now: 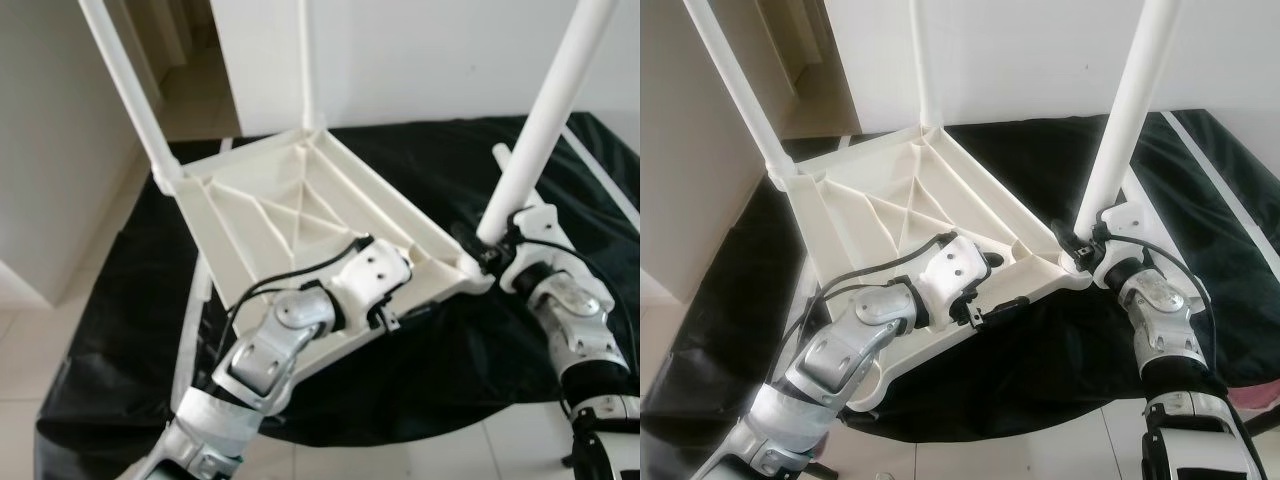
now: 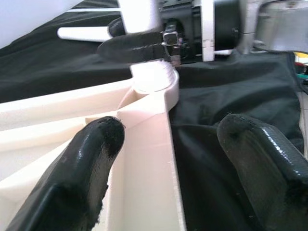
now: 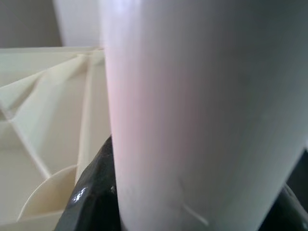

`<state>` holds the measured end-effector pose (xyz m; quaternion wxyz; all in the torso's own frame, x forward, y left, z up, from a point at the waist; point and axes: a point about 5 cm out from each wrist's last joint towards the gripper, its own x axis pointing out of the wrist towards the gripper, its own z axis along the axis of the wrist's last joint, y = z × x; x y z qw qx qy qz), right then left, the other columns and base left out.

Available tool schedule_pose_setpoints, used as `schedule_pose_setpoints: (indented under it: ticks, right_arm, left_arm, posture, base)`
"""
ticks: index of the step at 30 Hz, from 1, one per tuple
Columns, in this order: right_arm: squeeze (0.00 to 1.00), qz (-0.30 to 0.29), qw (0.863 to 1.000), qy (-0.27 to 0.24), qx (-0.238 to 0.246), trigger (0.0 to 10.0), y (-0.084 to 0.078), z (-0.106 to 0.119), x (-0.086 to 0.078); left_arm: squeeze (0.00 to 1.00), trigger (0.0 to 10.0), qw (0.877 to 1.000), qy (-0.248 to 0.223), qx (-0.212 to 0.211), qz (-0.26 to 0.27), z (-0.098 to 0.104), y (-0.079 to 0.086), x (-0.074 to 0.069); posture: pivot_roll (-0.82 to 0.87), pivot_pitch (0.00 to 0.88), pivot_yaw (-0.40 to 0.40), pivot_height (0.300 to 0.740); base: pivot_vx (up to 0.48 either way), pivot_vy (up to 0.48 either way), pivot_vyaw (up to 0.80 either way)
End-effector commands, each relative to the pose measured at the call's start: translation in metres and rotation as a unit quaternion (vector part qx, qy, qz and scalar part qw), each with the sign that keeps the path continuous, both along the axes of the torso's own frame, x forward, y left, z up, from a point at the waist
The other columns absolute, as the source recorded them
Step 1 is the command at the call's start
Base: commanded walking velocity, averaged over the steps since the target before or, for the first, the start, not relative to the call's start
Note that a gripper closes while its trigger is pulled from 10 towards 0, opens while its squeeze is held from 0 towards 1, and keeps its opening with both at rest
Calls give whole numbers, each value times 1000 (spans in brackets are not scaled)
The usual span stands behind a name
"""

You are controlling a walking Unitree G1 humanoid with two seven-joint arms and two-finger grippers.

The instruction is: Building children table

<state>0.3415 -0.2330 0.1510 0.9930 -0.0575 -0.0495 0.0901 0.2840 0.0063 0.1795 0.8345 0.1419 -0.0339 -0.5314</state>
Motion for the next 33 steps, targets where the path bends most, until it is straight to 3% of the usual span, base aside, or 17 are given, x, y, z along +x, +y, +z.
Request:
schedule_pose_setpoints:
  ticks: [1,4,10,14,17,22,29,33]
  right_arm:
    - [0,-47,997,62,15,10000,-3,-25,-6]
    - [0,-64,995,67,34,10000,1,-25,-6]
    - [0,-150,985,57,71,10000,29,-28,-21]
    - [0,-229,967,49,101,10000,48,-30,-39]
    - [0,-268,955,50,115,10000,58,-30,-47]
    - [0,-273,952,65,124,10000,74,-30,-56]
    - [0,-281,952,56,107,10000,70,-23,-59]
    - [0,-270,954,56,113,10000,69,-23,-59]
  left_arm:
    - [0,10000,997,-23,-7,70,3,6,11]
    - [0,10000,997,-24,-6,76,3,8,14]
    - [0,10000,994,-39,1,97,7,20,27]
    - [0,10000,993,-46,2,108,11,26,35]
    - [0,10000,994,-45,-1,100,12,23,33]
    - [0,10000,996,-39,-10,81,9,17,25]
    - [0,10000,996,-42,-6,74,4,17,24]
    - [0,10000,997,-30,-2,67,-5,20,17]
  posture:
    - [-84,63,46,740]
    - [-85,63,45,740]
    - [-80,62,33,740]
    - [-80,55,34,740]
    - [-83,54,39,740]
    - [-85,49,46,740]
    - [-90,38,55,740]
    - [-88,32,56,740]
  base:
    - [0,0,0]
    - [0,0,0]
    - [0,0,0]
    - [0,0,0]
    - [0,0,0]
    - [0,0,0]
    - [0,0,0]
    - [0,0,0]
